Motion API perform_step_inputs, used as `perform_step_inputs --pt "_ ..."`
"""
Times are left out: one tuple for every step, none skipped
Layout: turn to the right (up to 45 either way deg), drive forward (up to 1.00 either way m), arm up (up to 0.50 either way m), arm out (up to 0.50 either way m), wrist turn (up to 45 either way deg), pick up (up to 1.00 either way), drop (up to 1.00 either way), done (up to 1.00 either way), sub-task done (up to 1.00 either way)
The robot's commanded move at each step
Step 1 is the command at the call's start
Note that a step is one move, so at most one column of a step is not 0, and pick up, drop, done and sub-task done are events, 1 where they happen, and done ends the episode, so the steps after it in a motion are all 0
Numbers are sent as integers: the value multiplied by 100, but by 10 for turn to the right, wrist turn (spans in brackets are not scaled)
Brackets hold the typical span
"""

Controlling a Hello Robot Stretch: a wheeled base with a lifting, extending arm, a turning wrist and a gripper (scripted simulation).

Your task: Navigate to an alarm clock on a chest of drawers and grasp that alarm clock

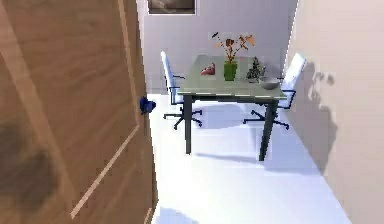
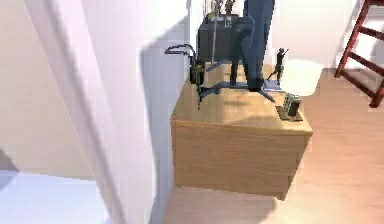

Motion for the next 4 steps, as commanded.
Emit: perform_step_inputs --pt "0 100 0 0 0 0 0 0 0" --pt "60 0 0 0 0 0 0 0 0" --pt "0 45 0 0 0 0 0 0 0" --pt "-450 0 0 0 0 0 0 0 0"
